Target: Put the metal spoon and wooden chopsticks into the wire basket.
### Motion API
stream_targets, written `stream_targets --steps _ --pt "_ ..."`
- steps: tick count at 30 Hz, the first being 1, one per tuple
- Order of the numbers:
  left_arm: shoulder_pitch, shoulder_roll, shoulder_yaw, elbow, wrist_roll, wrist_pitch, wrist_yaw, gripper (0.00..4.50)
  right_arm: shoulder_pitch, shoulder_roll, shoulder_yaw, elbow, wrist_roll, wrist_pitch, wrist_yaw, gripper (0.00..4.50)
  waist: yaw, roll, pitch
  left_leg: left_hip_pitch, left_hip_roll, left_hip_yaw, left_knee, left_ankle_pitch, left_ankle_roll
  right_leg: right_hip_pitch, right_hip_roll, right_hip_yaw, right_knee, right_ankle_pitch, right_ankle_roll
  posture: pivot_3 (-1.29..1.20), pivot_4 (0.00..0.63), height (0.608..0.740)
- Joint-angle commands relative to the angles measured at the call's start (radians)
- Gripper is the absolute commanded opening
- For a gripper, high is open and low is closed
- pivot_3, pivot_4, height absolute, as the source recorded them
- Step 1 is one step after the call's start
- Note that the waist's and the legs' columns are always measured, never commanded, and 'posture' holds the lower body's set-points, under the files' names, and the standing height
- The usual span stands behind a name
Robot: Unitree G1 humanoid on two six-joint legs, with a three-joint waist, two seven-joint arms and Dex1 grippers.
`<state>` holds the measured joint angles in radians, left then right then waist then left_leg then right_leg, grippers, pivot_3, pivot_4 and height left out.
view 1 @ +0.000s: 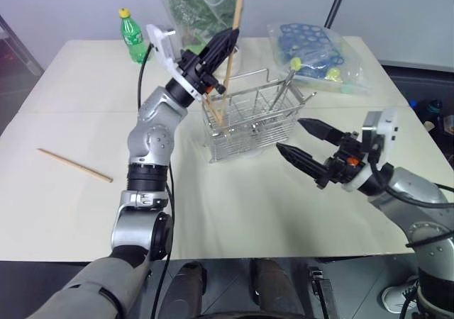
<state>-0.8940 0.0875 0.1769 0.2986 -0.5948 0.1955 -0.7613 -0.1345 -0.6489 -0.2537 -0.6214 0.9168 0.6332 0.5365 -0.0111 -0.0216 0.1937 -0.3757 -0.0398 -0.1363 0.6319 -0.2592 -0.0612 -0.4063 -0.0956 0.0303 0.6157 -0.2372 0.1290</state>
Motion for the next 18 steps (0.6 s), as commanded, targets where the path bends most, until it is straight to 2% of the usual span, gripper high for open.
stream_targets --steps 1,18 --pt "0.002 0.000 -0.015 -0.048 0.020 -0.049 -0.001 0.07 -0.023 0.007 -0.009 -0.009 -0.002 -0.022 -0.002 4.50 0.000 0.000 0.000 0.000 0.000 0.000 0.000 0.000 0.000 0.000 0.000 0.000 0.000 0.000 0.000 0.00 0.150 0.740" --pt "0.101 -0.005 -0.036 -0.197 0.010 -0.037 0.037 0.07 -0.057 0.016 0.017 0.022 -0.019 -0.027 0.018 4.50 -0.002 0.000 0.000 0.000 0.000 0.000 0.000 0.000 0.000 0.000 0.000 0.000 0.000 0.000 0.000 0.00 0.150 0.740"
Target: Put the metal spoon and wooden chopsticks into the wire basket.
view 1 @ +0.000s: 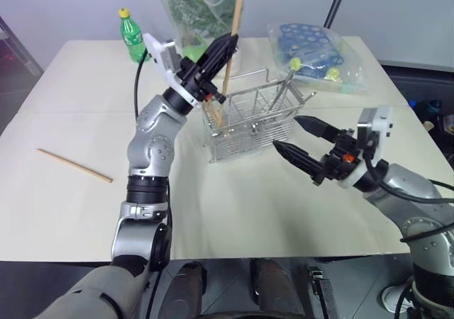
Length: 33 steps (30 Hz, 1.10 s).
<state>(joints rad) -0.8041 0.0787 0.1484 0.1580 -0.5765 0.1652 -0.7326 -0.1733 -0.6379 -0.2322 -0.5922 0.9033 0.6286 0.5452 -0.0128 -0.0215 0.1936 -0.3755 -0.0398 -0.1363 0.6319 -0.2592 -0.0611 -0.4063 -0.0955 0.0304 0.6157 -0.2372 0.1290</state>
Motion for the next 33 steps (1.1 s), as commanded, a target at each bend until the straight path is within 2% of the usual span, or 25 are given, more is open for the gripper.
stream_targets --steps 1,6,9,15,21,24,29,33 --pt "0.018 0.004 -0.008 -0.065 -0.010 -0.003 0.011 0.07 -0.022 0.005 -0.003 -0.004 -0.007 -0.023 0.012 4.50 0.000 0.000 0.000 0.000 0.000 0.000 0.000 0.000 0.000 0.000 0.000 0.000 0.000 0.000 0.000 0.00 0.150 0.740" --pt "0.037 0.007 -0.012 -0.088 -0.016 0.007 0.024 0.07 -0.032 0.007 0.000 0.004 -0.012 -0.024 0.020 4.50 0.000 0.000 0.000 0.000 0.000 0.000 0.000 0.000 0.000 0.000 0.000 0.000 0.000 0.000 0.000 0.00 0.150 0.740" --pt "0.041 0.013 -0.008 -0.086 -0.011 0.003 0.030 1.18 -0.043 0.010 0.004 0.011 -0.016 -0.024 0.021 4.50 0.000 0.000 0.000 0.000 0.000 0.000 0.000 0.000 0.000 0.000 0.000 0.000 0.000 0.000 0.000 0.00 0.150 0.740" --pt "0.042 0.027 -0.005 -0.084 -0.008 -0.004 0.039 4.24 -0.051 0.010 0.009 0.018 -0.019 -0.024 0.026 4.50 0.000 0.000 0.000 0.000 0.000 0.000 0.000 0.000 0.000 0.000 0.000 0.000 0.000 0.000 0.000 0.00 0.150 0.740" --pt "-0.001 0.041 0.033 -0.087 -0.046 0.010 0.077 4.24 -0.055 0.009 0.010 0.021 -0.021 -0.022 0.028 4.50 -0.001 0.000 0.000 0.000 0.000 0.000 0.000 0.000 0.000 0.000 0.000 0.000 0.000 0.000 0.000 0.00 0.150 0.740" --pt "-0.098 0.081 0.099 -0.098 -0.098 0.043 0.155 4.24 -0.067 0.000 0.019 0.025 -0.028 -0.021 0.044 4.50 -0.002 0.000 0.000 0.000 0.000 0.000 0.000 0.000 0.000 -0.001 0.000 0.000 0.001 0.000 0.000 0.00 0.150 0.740" --pt "-0.229 0.217 0.188 -0.060 -0.079 0.133 0.337 4.24 -0.127 -0.027 0.036 0.016 -0.018 -0.002 0.080 4.50 -0.004 0.000 0.000 0.000 0.000 0.000 0.000 0.000 0.000 -0.001 0.000 0.000 0.001 0.000 0.000 0.00 0.150 0.740" --pt "-0.248 0.333 0.226 -0.035 -0.045 0.231 0.455 4.24 -0.165 -0.050 0.041 0.011 0.001 0.017 0.113 4.50 -0.002 0.000 0.000 0.000 0.000 0.000 0.000 0.000 0.000 -0.001 0.000 0.000 0.001 0.000 0.000 0.00 0.150 0.740"
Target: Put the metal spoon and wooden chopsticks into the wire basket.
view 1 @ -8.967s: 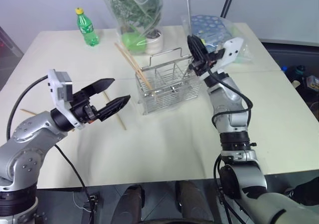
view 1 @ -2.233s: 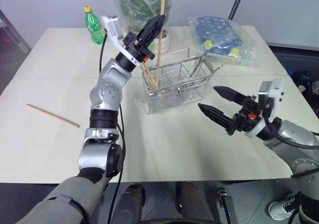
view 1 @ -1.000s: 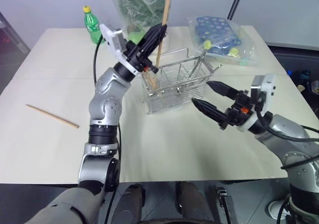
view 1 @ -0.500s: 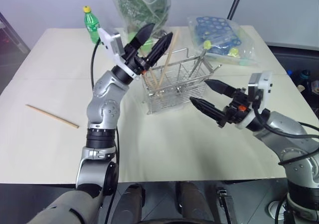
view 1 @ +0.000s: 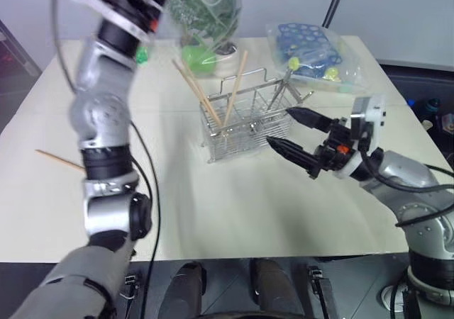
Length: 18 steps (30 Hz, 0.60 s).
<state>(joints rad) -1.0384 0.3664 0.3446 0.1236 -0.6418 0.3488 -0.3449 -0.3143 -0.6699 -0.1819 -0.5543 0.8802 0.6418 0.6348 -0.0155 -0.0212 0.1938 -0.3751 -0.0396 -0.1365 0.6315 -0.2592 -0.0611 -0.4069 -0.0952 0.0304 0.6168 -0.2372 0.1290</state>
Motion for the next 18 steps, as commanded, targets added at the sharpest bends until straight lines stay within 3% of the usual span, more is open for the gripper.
stream_targets --steps 1,4,10,14,18 --pt "-0.011 0.064 0.051 -0.004 0.005 0.077 0.092 4.24 -0.034 -0.023 -0.005 -0.027 0.027 0.008 0.032 4.50 0.001 0.000 0.000 0.000 0.000 0.000 0.000 0.000 0.000 0.000 0.000 0.000 0.000 0.000 0.000 0.00 0.150 0.740" --pt "0.017 0.106 0.099 -0.021 0.001 0.144 0.179 4.24 -0.054 -0.035 0.006 -0.024 0.031 0.016 0.056 4.50 0.002 0.000 0.000 -0.001 0.000 -0.001 0.000 0.000 0.000 0.000 0.000 0.000 0.000 0.000 0.000 0.00 0.150 0.740" --pt "0.149 0.183 0.089 -0.081 0.140 0.355 0.432 4.24 -0.084 -0.085 0.030 -0.027 0.054 0.050 0.149 4.50 0.001 0.000 0.000 0.000 0.000 -0.001 0.000 0.000 0.000 -0.001 0.000 0.000 0.001 0.000 0.000 0.00 0.150 0.740" --pt "0.216 0.131 0.125 -0.165 0.129 0.578 0.575 4.24 -0.110 -0.127 0.041 -0.014 0.070 0.072 0.214 4.50 0.004 -0.001 0.000 -0.001 0.000 -0.001 0.000 0.000 0.000 -0.001 0.000 0.000 0.001 0.000 0.000 0.00 0.150 0.740" --pt "0.280 0.064 0.182 -0.224 0.199 0.626 0.724 4.24 -0.132 -0.145 0.046 -0.001 0.078 0.087 0.248 4.50 0.004 -0.001 0.000 -0.001 0.000 -0.001 0.000 0.000 0.000 -0.001 0.000 0.000 0.001 0.000 0.000 0.00 0.150 0.740"
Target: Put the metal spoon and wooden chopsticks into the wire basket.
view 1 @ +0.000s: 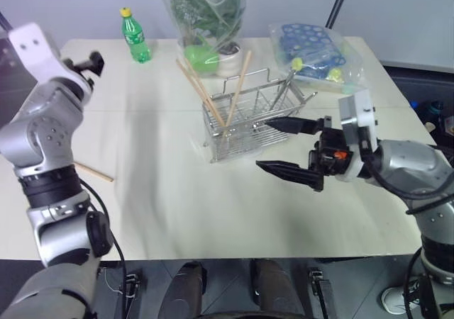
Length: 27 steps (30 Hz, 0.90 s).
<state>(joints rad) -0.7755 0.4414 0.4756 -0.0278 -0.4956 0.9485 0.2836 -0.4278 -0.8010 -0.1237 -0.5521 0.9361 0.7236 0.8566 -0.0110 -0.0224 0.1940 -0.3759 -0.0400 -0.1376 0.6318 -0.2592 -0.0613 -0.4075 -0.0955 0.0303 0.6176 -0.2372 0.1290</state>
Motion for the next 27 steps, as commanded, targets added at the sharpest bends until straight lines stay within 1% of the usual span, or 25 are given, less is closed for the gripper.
stream_targets --steps 1,4,10,13,21,27 --pt "0.038 -0.036 0.075 -0.084 0.079 0.046 0.150 4.24 -0.029 -0.017 -0.007 0.001 0.021 0.009 0.036 4.50 -0.002 0.000 0.000 0.000 0.000 0.000 0.000 0.000 0.000 0.000 0.000 0.000 0.000 0.000 0.000 0.00 0.150 0.740" --pt "0.089 -0.109 0.126 -0.124 0.137 0.111 0.267 4.24 -0.045 -0.024 0.000 0.014 0.014 0.013 0.060 4.50 -0.004 0.000 0.000 0.001 0.000 0.001 -0.001 0.000 0.000 -0.001 0.000 0.000 0.001 0.000 0.000 0.00 0.150 0.740" --pt "0.119 -0.190 0.184 -0.105 0.205 0.148 0.346 4.24 -0.043 -0.011 0.009 0.036 -0.017 -0.001 0.077 4.50 0.004 -0.002 0.000 0.000 0.000 0.001 0.001 0.000 0.000 0.000 0.000 0.000 0.000 0.000 0.000 0.00 0.150 0.740" --pt "0.148 -0.233 0.244 -0.090 0.219 0.155 0.368 4.24 -0.028 0.001 0.011 0.054 -0.041 -0.016 0.076 4.50 0.003 -0.002 0.000 0.000 0.000 0.001 0.000 0.000 0.000 0.000 0.000 0.000 0.000 0.000 0.000 0.00 0.150 0.740" --pt "0.131 -0.269 0.321 -0.136 0.255 0.217 0.399 4.24 -0.004 0.014 0.010 0.063 -0.064 -0.039 0.078 4.50 0.001 -0.002 0.000 0.000 0.000 0.001 0.000 0.000 0.000 -0.001 0.000 0.000 0.000 0.000 0.000 0.00 0.150 0.740" --pt "0.100 -0.280 0.382 -0.101 0.252 0.204 0.395 4.24 -0.012 0.039 0.022 0.067 -0.077 -0.042 0.072 4.50 0.001 -0.002 0.000 0.000 0.000 0.001 0.000 0.000 -0.001 -0.001 0.000 0.000 0.000 0.000 0.000 0.00 0.150 0.740"
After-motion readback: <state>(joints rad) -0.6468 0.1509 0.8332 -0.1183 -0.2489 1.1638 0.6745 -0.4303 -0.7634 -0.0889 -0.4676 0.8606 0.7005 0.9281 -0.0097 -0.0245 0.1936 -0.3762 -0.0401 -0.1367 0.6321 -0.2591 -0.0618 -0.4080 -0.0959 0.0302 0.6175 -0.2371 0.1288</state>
